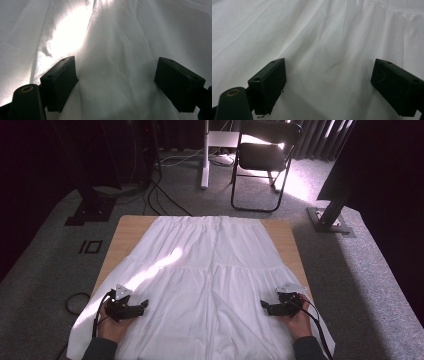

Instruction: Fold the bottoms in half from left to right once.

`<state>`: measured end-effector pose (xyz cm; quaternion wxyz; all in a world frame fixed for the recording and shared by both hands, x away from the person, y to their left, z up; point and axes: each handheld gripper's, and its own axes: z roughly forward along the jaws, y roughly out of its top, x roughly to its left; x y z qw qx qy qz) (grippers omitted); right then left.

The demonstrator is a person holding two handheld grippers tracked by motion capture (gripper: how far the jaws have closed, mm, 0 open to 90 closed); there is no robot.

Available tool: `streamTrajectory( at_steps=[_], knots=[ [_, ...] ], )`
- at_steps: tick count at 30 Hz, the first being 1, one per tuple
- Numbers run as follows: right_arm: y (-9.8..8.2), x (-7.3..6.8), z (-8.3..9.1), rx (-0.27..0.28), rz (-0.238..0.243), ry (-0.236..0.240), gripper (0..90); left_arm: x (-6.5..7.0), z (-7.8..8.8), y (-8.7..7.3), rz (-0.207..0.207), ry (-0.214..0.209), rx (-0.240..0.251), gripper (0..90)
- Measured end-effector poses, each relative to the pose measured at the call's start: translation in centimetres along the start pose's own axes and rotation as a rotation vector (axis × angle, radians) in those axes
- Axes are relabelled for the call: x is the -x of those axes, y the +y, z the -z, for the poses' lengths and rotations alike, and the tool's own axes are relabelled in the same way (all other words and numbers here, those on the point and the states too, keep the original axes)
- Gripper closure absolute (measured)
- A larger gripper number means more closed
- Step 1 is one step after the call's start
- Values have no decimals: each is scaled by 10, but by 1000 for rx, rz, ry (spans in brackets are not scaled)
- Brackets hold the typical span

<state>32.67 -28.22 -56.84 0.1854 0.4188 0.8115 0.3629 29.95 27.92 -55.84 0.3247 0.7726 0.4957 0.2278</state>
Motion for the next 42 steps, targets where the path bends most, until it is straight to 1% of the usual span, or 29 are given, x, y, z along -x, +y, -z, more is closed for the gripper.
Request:
streamTrajectory(
  at_steps=[5, 8, 13, 15, 16, 17, 18, 19, 20, 22, 24, 27, 28, 29, 30, 32, 34, 35, 37, 38, 39, 40, 42],
  knots=[
    [0, 0, 0, 0, 0, 0, 121, 0, 0, 0, 3, 3, 2, 191],
    [0, 0, 0, 0, 0, 0, 120, 0, 1, -1, 9, 10, 8, 226],
    [0, 0, 0, 0, 0, -1, 121, 0, 1, -1, 10, 11, 8, 230],
    [0, 0, 0, 1, -1, -2, 123, -1, 2, 0, 6, 6, 2, 234],
    [0, 0, 0, 1, -1, -2, 124, 0, 3, 1, 6, 6, -6, 257],
    [0, 0, 0, 1, -2, -2, 125, 0, 6, 2, 3, 27, -11, 294],
    [0, 0, 0, 1, -1, -2, 124, 0, 6, 2, 3, 27, -11, 300],
    [0, 0, 0, 1, -1, -2, 125, -1, 15, 4, -2, 65, 12, 298],
    [0, 0, 0, 1, -1, -2, 125, -5, 21, 5, 5, 78, 22, 295],
    [0, 0, 0, 1, -1, -2, 125, -14, 31, 4, 19, 123, 32, 268],
    [0, 0, 0, 1, -1, -2, 125, -26, 41, 1, 40, 161, 43, 235],
    [0, 0, 0, 2, -2, -2, 126, -51, 53, -6, 111, 187, 46, 181],
    [0, 0, 0, 1, -2, -3, 126, -51, 53, -6, 111, 187, 46, 170],
    [0, 0, 0, 2, -2, -3, 126, -65, 57, -11, 142, 202, 46, 168],
    [0, 0, 0, 1, -2, -3, 127, -71, 56, -13, 154, 211, 43, 162],
    [0, 0, 0, 1, -4, -3, 129, -81, 51, -15, 168, 208, 12, 150],
    [0, 0, 0, 1, -4, -4, 129, -88, 43, -17, 168, 210, -17, 146],
    [0, 0, 0, 1, -4, -4, 129, -92, 40, -18, 176, 200, -36, 146],
    [0, 0, 0, 2, -4, -4, 129, -94, 33, -20, 165, 197, -65, 136],
    [0, 0, 0, 2, -4, -4, 129, -94, 31, -21, 168, 186, -79, 124],
    [0, 0, 0, 2, -4, -4, 129, -94, 29, -23, 175, 166, -73, 124],
    [0, 0, 0, 2, -4, -3, 129, -93, 29, -24, 172, 151, -61, 123],
    [0, 0, 0, 2, -3, -3, 129, -90, 30, -25, 157, 138, -53, 133]
  ],
)
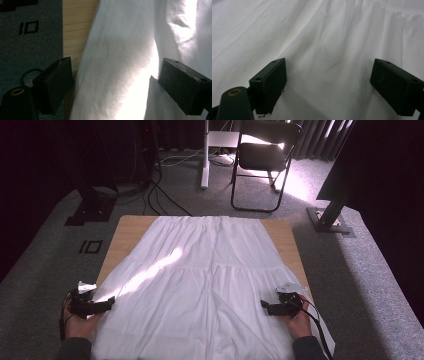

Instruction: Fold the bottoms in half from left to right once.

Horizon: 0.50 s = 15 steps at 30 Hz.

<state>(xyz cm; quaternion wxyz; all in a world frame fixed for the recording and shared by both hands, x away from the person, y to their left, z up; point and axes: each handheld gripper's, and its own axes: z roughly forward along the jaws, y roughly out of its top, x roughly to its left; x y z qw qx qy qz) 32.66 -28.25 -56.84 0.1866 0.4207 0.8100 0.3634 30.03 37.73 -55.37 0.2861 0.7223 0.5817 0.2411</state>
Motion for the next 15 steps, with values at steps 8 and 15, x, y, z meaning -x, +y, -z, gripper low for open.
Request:
streamTrajectory(
  at_steps=[8, 15],
  knots=[
    [-2, 0, 3, 11, -8, -12, 262, -1, 6, 4, 0, -12, 6, 603],
    [-6, 28, 49, 59, -91, -265, 411, -1, 8, 15, -68, 111, -21, 881]
  ],
)
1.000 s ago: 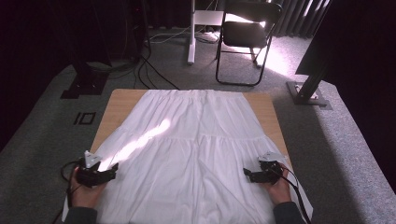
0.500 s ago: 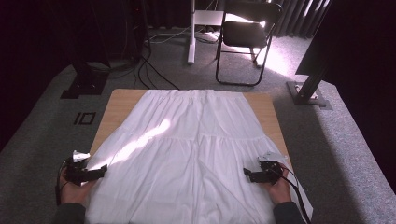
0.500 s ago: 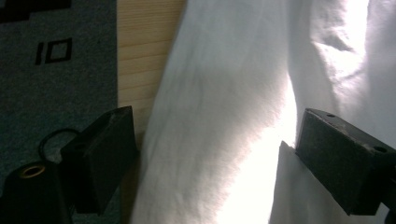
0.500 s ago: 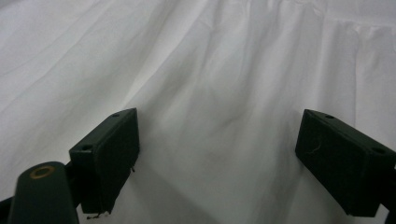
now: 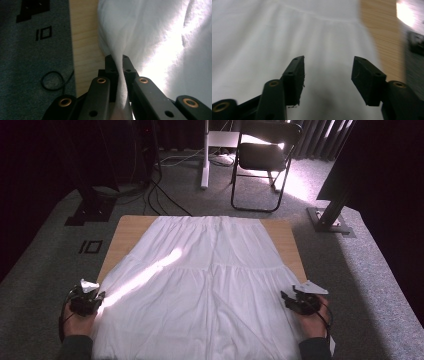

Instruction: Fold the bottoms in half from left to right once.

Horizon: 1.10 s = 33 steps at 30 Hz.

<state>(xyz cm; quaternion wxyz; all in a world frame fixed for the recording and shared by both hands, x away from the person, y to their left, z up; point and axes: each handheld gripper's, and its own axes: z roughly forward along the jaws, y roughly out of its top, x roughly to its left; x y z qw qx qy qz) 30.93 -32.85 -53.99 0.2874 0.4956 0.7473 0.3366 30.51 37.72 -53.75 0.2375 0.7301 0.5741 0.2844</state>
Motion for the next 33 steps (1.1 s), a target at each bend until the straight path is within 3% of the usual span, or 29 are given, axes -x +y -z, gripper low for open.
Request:
streamTrajectory(
  at_steps=[1, 2, 3, 5, 7, 9, 11, 13, 14, 15, 17, 19, 20, 22, 23, 26, 27, 28, 30, 32, 33],
  knots=[
    [0, 0, 0, 0, 0, 0, 411, 0, 0, 0, 0, 0, 0, 882],
    [-7, 14, 4, -23, -33, -63, 400, -8, 4, 3, 11, 28, 12, 882],
    [-7, 14, 4, -23, -33, -63, 400, -8, 4, 3, 11, 28, 12, 882],
    [-15, 25, 4, -75, -60, -100, 394, -19, 7, 7, 14, 63, 19, 883],
    [-21, 30, 1, -109, -72, -101, 391, -30, 8, 10, 21, 86, 15, 883],
    [-22, 32, -4, -147, -85, -63, 408, -40, 9, 12, 34, 110, 11, 883],
    [-22, 31, -7, -134, -102, -13, 549, -51, 10, 11, 59, 127, 14, 883],
    [-18, 30, -9, -140, -103, 42, 794, -62, 11, 7, 86, 142, 12, 884],
    [-18, 30, -9, -140, -103, 42, 794, -62, 11, 7, 86, 142, 12, 883],
    [-16, 30, -10, -148, -87, 43, 880, -72, 12, 1, 113, 157, 8, 883],
    [-9, 31, -14, -194, -43, -43, 891, -81, 13, -6, 134, 171, -4, 884],
    [-8, 36, -16, -210, -37, -138, 891, -90, 12, -13, 164, 184, -13, 884],
    [-8, 36, -16, -210, -37, -138, 891, -90, 12, -13, 164, 184, -13, 884],
    [-10, 49, -19, -206, -85, -220, 891, -101, 11, -18, 201, 204, -20, 884],
    [-11, 51, -19, -204, -100, -224, 891, -102, 10, -17, 203, 208, -26, 884],
    [-11, 52, -18, -196, -103, -219, 879, -102, 10, -15, 210, 220, -24, 884],
    [-11, 51, -17, -185, -103, -215, 813, -101, 10, -12, 199, 227, -28, 884],
    [-11, 46, -12, -138, -97, -170, 614, -100, 10, -11, 193, 233, -30, 883],
    [-11, 40, -8, -88, -87, -88, 531, -101, 12, -10, 193, 239, -29, 884],
    [-12, 37, -8, -86, -77, -89, 494, -102, 12, -10, 198, 244, -29, 884],
    [-13, 35, -8, -94, -68, -93, 482, -108, 13, -7, 217, 282, -34, 884]
  ],
)
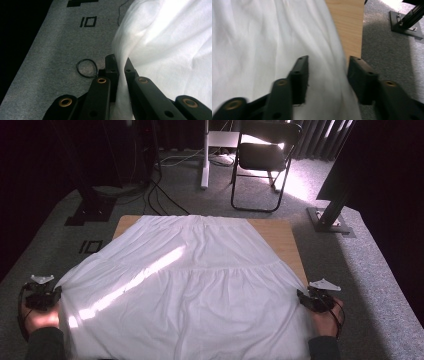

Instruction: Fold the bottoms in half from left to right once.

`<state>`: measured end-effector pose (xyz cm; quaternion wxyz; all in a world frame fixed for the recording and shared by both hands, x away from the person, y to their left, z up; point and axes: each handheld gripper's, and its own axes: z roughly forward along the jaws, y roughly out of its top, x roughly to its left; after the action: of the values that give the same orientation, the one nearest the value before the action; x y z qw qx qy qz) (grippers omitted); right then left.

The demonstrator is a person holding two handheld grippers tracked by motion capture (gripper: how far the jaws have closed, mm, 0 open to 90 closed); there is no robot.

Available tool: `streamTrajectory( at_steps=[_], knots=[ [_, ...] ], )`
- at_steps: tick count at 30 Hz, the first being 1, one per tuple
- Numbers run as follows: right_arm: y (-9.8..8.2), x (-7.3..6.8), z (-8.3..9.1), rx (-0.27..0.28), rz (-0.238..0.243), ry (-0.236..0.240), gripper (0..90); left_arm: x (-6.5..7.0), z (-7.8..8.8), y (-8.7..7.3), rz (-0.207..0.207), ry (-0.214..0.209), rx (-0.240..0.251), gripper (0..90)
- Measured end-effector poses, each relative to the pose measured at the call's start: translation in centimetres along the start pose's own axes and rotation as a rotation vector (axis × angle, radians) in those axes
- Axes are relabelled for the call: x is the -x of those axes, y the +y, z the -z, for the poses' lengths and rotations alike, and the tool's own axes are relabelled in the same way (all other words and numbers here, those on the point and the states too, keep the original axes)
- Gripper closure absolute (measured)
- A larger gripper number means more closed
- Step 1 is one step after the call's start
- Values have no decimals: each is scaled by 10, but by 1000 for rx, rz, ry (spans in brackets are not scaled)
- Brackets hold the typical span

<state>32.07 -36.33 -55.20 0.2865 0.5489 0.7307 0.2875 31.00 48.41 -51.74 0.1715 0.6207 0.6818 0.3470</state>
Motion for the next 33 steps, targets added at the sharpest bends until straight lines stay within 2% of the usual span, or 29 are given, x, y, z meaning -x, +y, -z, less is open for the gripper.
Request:
streamTrajectory(
  at_steps=[1, 4, 6, 9, 11, 13, 14, 16, 17, 18, 21, 22, 23, 24, 29, 33],
  knots=[
    [-3, -2, -4, -22, -9, 26, 479, -5, 0, 3, 24, 20, -1, 886],
    [-5, -1, -8, -10, -36, 66, 479, -19, 4, 9, 76, 58, 0, 886],
    [-4, -2, -9, -10, -50, 78, 480, -22, 9, 13, 75, 55, 14, 886],
    [-3, -3, -10, -6, -51, 80, 482, -16, 21, 17, 45, 28, 50, 886],
    [-3, -3, -10, -6, -54, 80, 482, -11, 30, 20, 44, -35, 103, 885],
    [-5, -3, -10, 1, -61, 84, 481, -7, 36, 22, 47, -61, 126, 884],
    [-5, -3, -10, 3, -65, 86, 481, -3, 41, 24, 39, -91, 149, 884],
    [-7, -1, -11, 11, -75, 94, 476, 4, 48, 27, 20, -120, 175, 883],
    [-7, -1, -11, 11, -75, 94, 476, 4, 48, 27, 20, -120, 175, 884],
    [-7, -1, -11, 16, -79, 97, 474, 11, 57, 32, 14, -173, 204, 884],
    [-9, -1, -11, 31, -78, 98, 468, 22, 68, 38, 17, -265, 246, 883],
    [-9, -1, -11, 31, -78, 96, 465, 26, 70, 40, 18, -290, 256, 883],
    [-9, -1, -11, 31, -78, 96, 465, 26, 70, 40, 18, -290, 256, 883],
    [-9, -1, -11, 32, -79, 95, 463, 38, 79, 45, -9, -336, 277, 883],
    [-10, -1, -11, 40, -80, 94, 460, 68, 99, 60, -80, -427, 321, 881],
    [-11, -2, -11, 41, -82, 94, 460, 96, 111, 70, -125, -521, 347, 880]
  ],
)
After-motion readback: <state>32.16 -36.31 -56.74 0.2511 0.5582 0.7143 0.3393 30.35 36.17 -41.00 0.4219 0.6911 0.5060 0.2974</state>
